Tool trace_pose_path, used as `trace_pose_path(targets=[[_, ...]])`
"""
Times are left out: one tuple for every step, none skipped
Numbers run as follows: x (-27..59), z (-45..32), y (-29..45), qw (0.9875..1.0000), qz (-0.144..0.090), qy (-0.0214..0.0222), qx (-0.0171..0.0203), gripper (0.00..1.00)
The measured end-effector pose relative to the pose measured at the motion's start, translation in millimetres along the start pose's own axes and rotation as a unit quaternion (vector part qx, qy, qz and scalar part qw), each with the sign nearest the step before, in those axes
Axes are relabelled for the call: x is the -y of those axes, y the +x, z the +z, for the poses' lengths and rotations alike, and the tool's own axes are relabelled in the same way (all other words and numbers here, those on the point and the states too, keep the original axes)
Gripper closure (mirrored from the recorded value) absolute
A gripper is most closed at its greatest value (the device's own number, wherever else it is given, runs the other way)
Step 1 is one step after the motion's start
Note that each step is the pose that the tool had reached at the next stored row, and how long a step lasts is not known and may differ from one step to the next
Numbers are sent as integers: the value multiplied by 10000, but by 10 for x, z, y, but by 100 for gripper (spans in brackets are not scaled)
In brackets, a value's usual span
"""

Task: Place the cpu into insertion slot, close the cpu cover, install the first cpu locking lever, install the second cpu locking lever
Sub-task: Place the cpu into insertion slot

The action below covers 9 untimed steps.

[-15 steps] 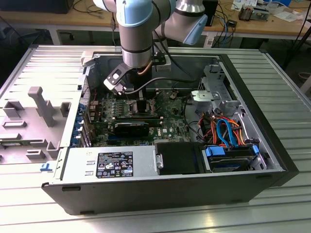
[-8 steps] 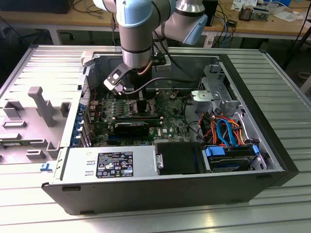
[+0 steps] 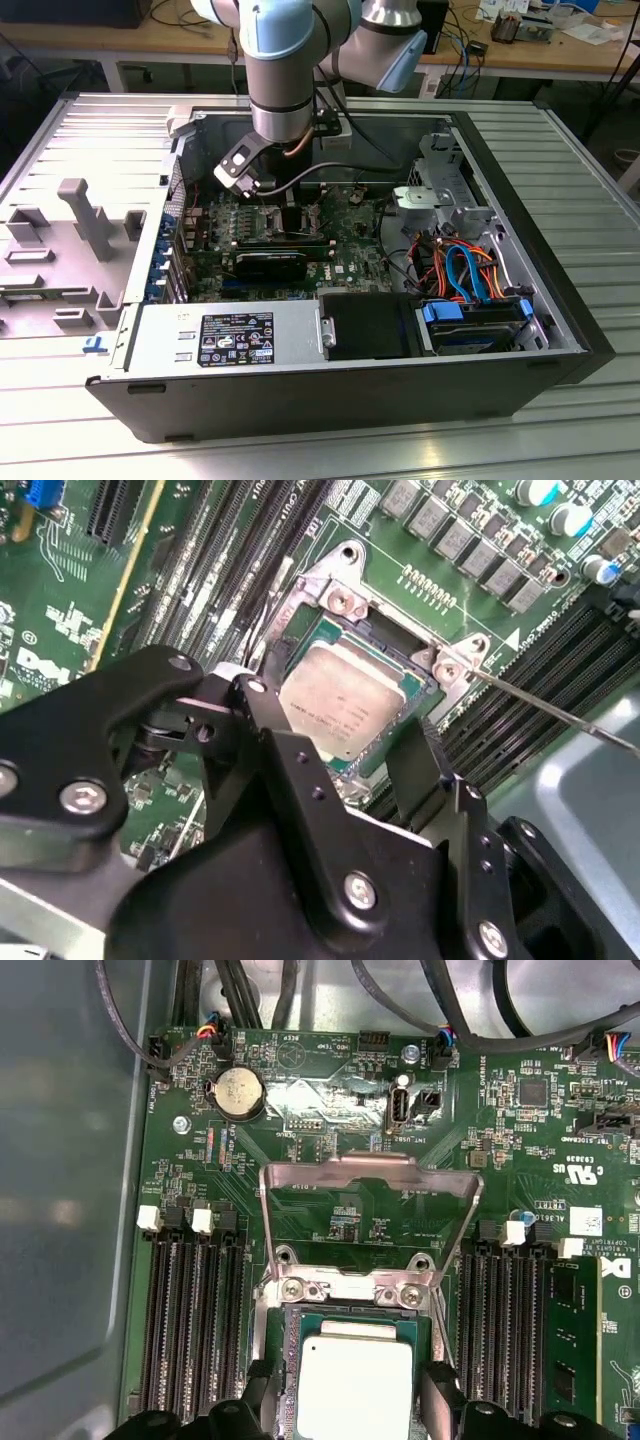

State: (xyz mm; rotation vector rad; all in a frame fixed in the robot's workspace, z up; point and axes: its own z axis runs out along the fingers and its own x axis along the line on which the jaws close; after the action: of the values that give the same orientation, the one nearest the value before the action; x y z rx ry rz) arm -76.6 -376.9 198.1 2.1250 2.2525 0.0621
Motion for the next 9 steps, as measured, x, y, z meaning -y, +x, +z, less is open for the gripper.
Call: trace_pose_path(targets=[[0, 0, 0, 10000, 0, 0, 0, 33], [-1, -10, 0, 10000, 0, 0, 0, 33], [-1, -21, 0, 10000, 0, 0, -1, 33], [-3, -44, 0, 10000, 0, -1, -2, 33], [-3, -51, 0, 10000, 1, -1, -5, 33], [-3, -51, 0, 10000, 1, -1, -5, 33], [-3, -51, 1, 10000, 1, -2, -5, 33], [-3, -52, 0, 10000, 0, -1, -4, 33], [-4, -53, 1, 10000, 0, 0, -3, 33]])
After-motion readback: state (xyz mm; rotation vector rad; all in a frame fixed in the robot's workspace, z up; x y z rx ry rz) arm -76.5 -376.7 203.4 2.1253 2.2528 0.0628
